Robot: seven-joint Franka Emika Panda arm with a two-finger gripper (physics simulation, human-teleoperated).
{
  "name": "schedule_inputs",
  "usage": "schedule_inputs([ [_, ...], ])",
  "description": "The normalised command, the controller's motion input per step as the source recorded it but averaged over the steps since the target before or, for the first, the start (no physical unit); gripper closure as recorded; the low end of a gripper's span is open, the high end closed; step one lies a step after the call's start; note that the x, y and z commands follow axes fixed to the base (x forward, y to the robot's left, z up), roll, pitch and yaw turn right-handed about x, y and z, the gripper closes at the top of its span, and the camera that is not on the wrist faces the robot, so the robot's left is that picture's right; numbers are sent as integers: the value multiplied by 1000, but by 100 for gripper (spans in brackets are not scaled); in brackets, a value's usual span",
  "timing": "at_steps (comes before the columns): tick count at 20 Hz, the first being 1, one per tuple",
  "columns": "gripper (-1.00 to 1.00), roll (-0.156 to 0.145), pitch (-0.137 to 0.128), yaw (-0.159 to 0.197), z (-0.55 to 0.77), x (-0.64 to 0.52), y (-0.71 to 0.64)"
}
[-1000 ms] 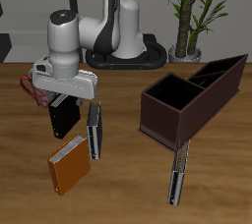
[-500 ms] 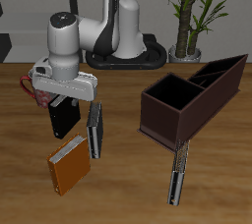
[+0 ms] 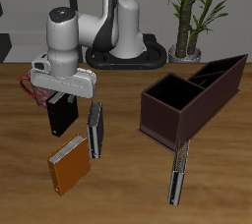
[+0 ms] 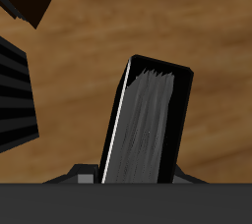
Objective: Place the black book into the left desk caddy's left compartment
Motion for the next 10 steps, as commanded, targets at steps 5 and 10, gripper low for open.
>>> schedule_inputs([
  [5, 100, -20, -21, -14, 259, -37, 46],
  [10, 100, -70, -45, -29, 515, -128, 27],
])
